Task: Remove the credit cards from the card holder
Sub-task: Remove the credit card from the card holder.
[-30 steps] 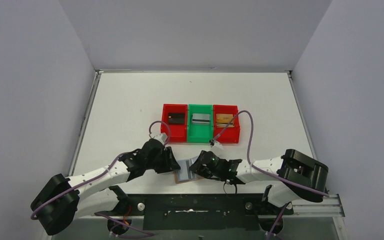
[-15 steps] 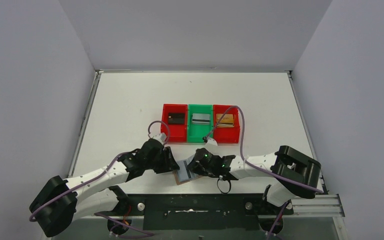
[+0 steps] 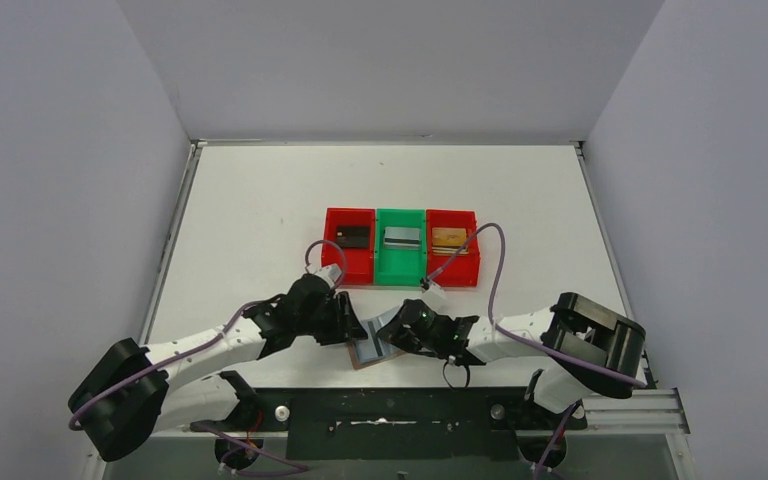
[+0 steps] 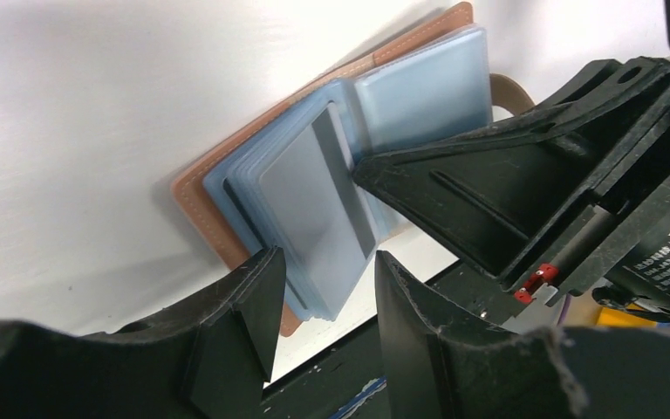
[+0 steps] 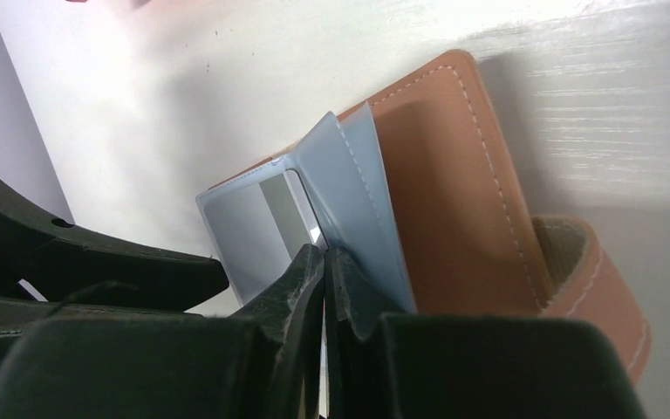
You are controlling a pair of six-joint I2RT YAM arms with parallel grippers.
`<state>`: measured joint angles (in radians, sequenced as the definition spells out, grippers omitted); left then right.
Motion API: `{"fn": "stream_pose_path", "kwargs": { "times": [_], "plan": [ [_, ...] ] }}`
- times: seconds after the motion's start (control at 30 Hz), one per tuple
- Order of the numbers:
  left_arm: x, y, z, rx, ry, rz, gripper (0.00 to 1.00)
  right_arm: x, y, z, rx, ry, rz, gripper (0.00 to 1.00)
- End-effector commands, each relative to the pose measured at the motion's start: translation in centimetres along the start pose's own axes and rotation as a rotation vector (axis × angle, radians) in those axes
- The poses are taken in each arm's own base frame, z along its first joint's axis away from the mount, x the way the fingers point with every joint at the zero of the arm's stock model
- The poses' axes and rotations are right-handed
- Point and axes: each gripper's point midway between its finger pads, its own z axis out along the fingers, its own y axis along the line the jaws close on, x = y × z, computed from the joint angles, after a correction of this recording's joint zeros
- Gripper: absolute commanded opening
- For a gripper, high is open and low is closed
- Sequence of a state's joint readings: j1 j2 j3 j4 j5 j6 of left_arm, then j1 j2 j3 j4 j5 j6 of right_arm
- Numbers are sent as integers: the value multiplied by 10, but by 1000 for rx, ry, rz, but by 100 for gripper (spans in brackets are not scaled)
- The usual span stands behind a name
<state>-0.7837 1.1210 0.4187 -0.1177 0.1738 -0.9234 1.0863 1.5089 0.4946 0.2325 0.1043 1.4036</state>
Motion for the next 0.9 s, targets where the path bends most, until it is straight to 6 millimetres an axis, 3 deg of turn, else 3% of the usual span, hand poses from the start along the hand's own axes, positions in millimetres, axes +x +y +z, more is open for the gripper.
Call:
{"fn": "stream_pose_path", "kwargs": {
  "times": [0.0,0.27,0.53,0.7,0.87],
  "plan": [
    [-22,-42,-2,125,-48,25,41,18,-55,1,156,68,-13,0],
    [-22,-46,2,133,-29,34,40,17,-55,2,148,69,-9,0],
    [-22,-52,5,153,-23,33,39,13,-42,0,96,53,-16,5],
    [-27,-34,0,50,-64,21,39,7,-36,-4,79,32,-31,10],
    [-27,-17,-4,-21,-92,-3,40,-3,-7,-11,-10,2,-105,25]
  ]
}}
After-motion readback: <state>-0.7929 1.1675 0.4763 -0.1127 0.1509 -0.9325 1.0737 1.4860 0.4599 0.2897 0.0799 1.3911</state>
